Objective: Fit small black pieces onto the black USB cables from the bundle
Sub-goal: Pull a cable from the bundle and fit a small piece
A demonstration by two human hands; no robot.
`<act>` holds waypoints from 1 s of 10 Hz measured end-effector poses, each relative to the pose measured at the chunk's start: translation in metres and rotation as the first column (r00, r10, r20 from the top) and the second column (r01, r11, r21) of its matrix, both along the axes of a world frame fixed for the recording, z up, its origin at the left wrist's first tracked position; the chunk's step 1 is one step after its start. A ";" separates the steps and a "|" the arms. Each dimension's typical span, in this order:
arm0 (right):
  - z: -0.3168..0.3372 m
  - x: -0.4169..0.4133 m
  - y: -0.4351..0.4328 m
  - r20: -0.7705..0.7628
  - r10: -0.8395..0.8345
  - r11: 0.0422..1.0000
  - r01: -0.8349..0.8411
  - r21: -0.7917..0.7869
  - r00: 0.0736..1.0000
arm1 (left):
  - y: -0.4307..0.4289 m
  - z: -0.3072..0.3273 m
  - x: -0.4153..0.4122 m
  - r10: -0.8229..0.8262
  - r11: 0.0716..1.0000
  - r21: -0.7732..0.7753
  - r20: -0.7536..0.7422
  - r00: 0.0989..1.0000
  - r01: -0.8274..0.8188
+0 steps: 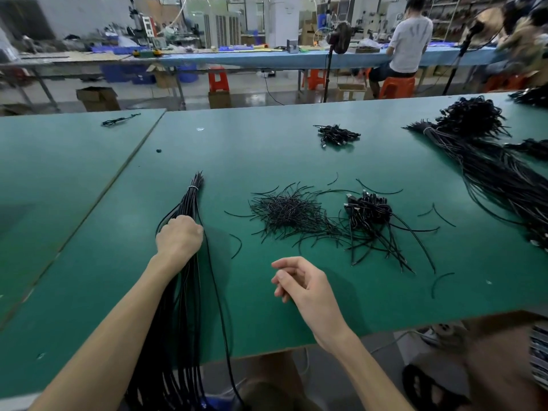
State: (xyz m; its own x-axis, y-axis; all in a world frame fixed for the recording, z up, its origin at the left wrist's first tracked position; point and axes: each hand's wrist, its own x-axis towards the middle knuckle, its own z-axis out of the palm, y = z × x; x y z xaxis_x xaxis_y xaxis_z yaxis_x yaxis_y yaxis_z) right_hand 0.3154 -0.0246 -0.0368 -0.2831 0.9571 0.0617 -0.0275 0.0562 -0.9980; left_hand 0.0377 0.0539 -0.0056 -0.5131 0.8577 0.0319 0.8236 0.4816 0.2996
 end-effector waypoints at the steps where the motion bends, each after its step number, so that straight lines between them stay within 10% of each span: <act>1: -0.001 0.000 0.001 -0.007 0.001 1.000 -0.001 -0.001 1.000 | -0.003 0.000 -0.004 -0.016 0.999 0.046 0.045 0.999 0.014; 10: -0.001 -0.001 0.000 -0.042 -0.017 1.000 0.016 -0.005 0.999 | -0.047 -0.008 0.003 -0.450 0.890 0.188 0.225 0.864 0.415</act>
